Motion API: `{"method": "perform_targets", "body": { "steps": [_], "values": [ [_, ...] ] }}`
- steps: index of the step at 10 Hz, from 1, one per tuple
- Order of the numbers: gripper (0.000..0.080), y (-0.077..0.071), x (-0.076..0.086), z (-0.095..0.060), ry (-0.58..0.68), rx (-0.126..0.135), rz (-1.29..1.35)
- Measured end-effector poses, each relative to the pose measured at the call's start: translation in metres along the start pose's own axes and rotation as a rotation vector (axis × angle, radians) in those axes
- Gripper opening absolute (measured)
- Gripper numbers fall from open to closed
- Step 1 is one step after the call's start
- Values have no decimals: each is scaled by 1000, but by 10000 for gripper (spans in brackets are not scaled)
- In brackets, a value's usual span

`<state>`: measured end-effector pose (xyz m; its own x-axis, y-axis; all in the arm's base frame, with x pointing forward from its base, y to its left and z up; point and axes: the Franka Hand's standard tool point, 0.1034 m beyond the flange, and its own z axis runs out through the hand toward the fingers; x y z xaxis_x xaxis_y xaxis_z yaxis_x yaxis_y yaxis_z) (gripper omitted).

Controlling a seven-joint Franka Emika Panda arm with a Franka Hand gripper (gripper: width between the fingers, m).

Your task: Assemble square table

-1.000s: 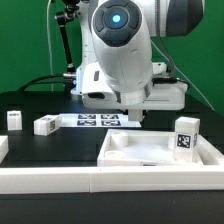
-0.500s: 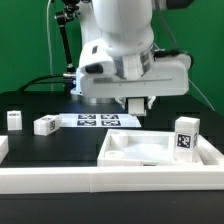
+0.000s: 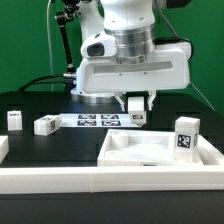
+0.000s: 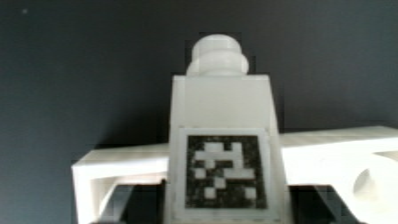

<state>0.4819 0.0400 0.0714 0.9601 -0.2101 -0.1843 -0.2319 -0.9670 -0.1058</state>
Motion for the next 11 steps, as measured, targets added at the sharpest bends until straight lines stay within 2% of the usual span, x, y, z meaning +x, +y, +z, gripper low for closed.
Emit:
{"method": "perform_targets", "body": {
  "steps": [2,4,5,7,9,11],
  "values": [
    [290,-2,15,-21,114,9,-3],
    [290,-5,20,-39,170,19,-3],
    [290,-5,30,-48,258,19,-8],
    [290,-3,30,-44,415,2,-24],
    [290,-1,34,-48,565,-13,-41],
    [290,5,49,-62,667,-27,-61]
  ]
}}
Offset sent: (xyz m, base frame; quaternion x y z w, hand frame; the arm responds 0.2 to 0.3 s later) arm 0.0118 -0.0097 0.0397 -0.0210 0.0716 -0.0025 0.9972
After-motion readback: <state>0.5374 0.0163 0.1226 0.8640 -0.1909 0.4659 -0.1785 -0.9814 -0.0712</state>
